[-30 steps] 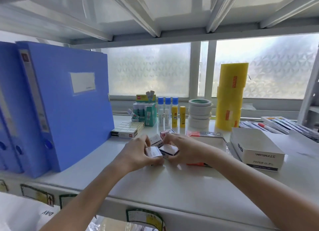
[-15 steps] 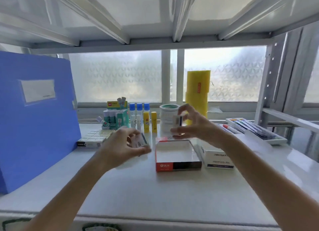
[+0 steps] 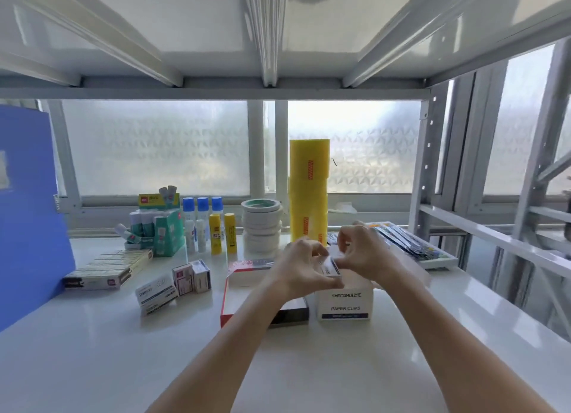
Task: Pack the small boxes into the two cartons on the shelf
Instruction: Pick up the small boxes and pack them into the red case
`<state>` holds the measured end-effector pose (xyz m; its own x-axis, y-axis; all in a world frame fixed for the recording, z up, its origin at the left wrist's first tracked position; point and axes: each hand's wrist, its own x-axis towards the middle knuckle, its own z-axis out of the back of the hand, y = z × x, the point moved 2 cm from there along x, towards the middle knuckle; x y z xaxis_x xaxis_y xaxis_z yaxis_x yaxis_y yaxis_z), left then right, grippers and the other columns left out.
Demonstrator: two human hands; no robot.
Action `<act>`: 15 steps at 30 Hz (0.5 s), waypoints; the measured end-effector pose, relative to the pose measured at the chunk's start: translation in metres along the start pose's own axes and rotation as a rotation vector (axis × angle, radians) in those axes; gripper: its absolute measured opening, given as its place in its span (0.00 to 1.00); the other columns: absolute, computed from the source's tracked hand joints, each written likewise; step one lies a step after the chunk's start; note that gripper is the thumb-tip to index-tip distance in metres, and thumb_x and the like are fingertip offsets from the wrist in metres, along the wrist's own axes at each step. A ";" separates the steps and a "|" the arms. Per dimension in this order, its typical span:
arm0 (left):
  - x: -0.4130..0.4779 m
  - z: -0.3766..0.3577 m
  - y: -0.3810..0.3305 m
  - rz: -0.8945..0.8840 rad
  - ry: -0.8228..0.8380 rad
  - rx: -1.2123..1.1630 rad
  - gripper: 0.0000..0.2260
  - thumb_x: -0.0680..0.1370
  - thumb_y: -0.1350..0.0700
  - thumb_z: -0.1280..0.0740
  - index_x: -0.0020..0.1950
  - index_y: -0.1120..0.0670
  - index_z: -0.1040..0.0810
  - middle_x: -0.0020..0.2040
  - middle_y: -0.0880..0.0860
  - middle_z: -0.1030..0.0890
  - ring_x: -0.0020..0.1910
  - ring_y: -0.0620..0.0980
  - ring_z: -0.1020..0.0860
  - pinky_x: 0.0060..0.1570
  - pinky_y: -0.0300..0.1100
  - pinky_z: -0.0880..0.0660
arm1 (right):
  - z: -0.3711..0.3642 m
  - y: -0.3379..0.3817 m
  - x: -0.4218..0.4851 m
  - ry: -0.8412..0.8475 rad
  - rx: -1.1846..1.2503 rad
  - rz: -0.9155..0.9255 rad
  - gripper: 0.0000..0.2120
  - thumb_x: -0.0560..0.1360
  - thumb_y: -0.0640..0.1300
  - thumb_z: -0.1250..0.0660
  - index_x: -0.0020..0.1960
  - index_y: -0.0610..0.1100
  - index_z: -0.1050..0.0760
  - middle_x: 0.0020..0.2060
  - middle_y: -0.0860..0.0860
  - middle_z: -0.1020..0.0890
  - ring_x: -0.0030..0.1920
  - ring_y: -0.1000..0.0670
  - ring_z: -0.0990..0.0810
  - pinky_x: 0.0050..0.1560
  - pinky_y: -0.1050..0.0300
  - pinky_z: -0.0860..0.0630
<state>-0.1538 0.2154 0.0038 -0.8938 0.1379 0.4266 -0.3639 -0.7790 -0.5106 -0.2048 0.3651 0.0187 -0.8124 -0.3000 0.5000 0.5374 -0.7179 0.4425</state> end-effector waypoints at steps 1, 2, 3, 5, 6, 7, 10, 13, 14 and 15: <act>-0.002 0.001 -0.001 0.006 -0.005 -0.009 0.28 0.61 0.42 0.21 0.56 0.54 0.18 0.53 0.51 0.21 0.51 0.50 0.22 0.53 0.46 0.23 | -0.003 0.000 0.001 -0.010 -0.021 0.004 0.11 0.59 0.45 0.26 0.34 0.44 0.27 0.35 0.52 0.29 0.33 0.53 0.30 0.30 0.63 0.39; -0.002 0.001 0.000 0.012 0.000 -0.018 0.27 0.61 0.42 0.21 0.55 0.54 0.17 0.52 0.50 0.20 0.51 0.49 0.22 0.53 0.46 0.22 | -0.006 -0.001 0.002 -0.013 -0.053 0.012 0.09 0.60 0.45 0.28 0.34 0.43 0.27 0.35 0.51 0.28 0.34 0.52 0.30 0.30 0.63 0.40; -0.002 0.001 0.000 0.013 0.020 -0.029 0.26 0.61 0.42 0.21 0.54 0.54 0.17 0.51 0.50 0.19 0.51 0.49 0.21 0.53 0.47 0.22 | -0.009 -0.002 0.002 -0.005 -0.092 0.017 0.08 0.61 0.44 0.29 0.34 0.44 0.28 0.35 0.49 0.26 0.35 0.49 0.29 0.30 0.64 0.39; -0.002 0.001 -0.001 0.008 0.074 -0.033 0.24 0.63 0.42 0.21 0.54 0.53 0.16 0.51 0.51 0.17 0.50 0.48 0.22 0.54 0.48 0.22 | -0.012 -0.003 0.002 0.037 -0.144 0.005 0.08 0.63 0.45 0.31 0.31 0.46 0.30 0.34 0.47 0.22 0.37 0.47 0.26 0.29 0.61 0.37; -0.002 0.001 -0.002 0.003 0.093 -0.028 0.24 0.64 0.43 0.21 0.55 0.53 0.16 0.51 0.52 0.17 0.51 0.48 0.22 0.54 0.48 0.22 | -0.013 -0.004 0.002 0.054 -0.161 -0.006 0.10 0.64 0.46 0.31 0.30 0.47 0.32 0.34 0.47 0.20 0.37 0.46 0.25 0.29 0.58 0.36; -0.003 0.001 -0.004 -0.002 0.103 -0.026 0.23 0.65 0.44 0.22 0.55 0.53 0.16 0.52 0.52 0.17 0.51 0.47 0.22 0.54 0.48 0.22 | -0.014 -0.004 0.002 0.064 -0.184 -0.012 0.12 0.65 0.48 0.31 0.29 0.48 0.33 0.33 0.47 0.19 0.37 0.46 0.24 0.30 0.55 0.36; -0.003 0.002 -0.004 0.011 0.118 -0.016 0.21 0.66 0.44 0.23 0.55 0.53 0.16 0.51 0.52 0.15 0.52 0.48 0.20 0.56 0.50 0.22 | -0.009 -0.002 0.003 0.066 -0.233 -0.021 0.15 0.67 0.53 0.31 0.28 0.49 0.32 0.33 0.48 0.19 0.37 0.47 0.24 0.37 0.57 0.36; -0.004 0.001 -0.004 0.044 0.149 0.016 0.19 0.68 0.44 0.26 0.52 0.54 0.16 0.50 0.52 0.14 0.53 0.50 0.20 0.60 0.55 0.26 | -0.001 -0.001 0.001 0.164 -0.222 -0.047 0.08 0.64 0.50 0.28 0.35 0.47 0.24 0.36 0.50 0.18 0.41 0.48 0.22 0.37 0.57 0.30; -0.004 0.001 -0.004 0.050 0.163 0.036 0.18 0.70 0.45 0.27 0.52 0.55 0.15 0.51 0.51 0.14 0.54 0.50 0.20 0.62 0.56 0.27 | 0.000 -0.001 -0.001 0.234 -0.217 -0.064 0.10 0.61 0.49 0.27 0.38 0.47 0.23 0.36 0.52 0.19 0.41 0.49 0.22 0.35 0.58 0.29; -0.003 0.001 -0.006 0.056 0.183 0.055 0.17 0.71 0.45 0.27 0.53 0.55 0.15 0.52 0.51 0.14 0.55 0.51 0.20 0.64 0.56 0.29 | 0.001 0.000 -0.003 0.311 -0.227 -0.078 0.13 0.59 0.48 0.25 0.41 0.47 0.23 0.36 0.53 0.21 0.40 0.51 0.23 0.33 0.59 0.30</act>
<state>-0.1484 0.2187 0.0062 -0.9468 0.1988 0.2532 -0.3022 -0.8201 -0.4859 -0.2021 0.3666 0.0184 -0.8973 -0.3899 0.2069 0.4359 -0.8563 0.2770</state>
